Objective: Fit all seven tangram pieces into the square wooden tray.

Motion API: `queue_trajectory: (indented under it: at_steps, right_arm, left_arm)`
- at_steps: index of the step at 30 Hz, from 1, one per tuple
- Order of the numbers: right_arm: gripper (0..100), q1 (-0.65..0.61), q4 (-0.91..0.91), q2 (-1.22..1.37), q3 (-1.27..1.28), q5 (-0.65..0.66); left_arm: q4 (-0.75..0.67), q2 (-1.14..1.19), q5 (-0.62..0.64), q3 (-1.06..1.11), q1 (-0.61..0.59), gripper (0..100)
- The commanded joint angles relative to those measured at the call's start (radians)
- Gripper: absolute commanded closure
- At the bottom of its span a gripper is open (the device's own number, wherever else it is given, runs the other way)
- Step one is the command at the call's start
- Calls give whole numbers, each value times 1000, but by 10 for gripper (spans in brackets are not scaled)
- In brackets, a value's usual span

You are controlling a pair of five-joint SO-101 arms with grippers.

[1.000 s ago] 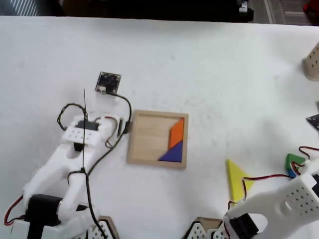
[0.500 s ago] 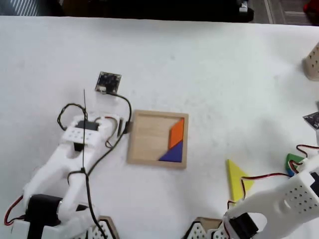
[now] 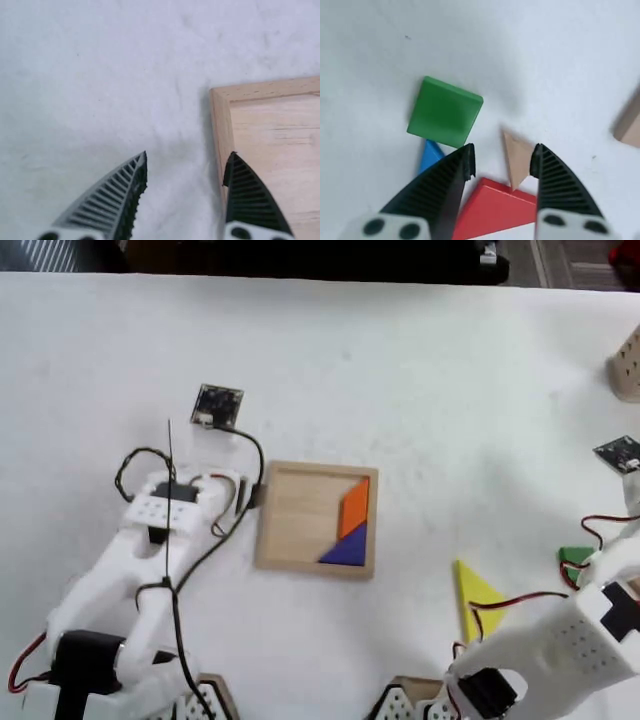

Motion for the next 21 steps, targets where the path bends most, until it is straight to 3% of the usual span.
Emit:
queue_trajectory:
  at_steps: [1, 21]
  right_arm:
    - [812, 35, 2, -61, -32, -8]
    - [811, 64, -128, 96, -38, -6]
  left_arm:
    - [-23, -35, -34, -8, -2, 745]
    - [-23, -35, -34, -6, -2, 745]
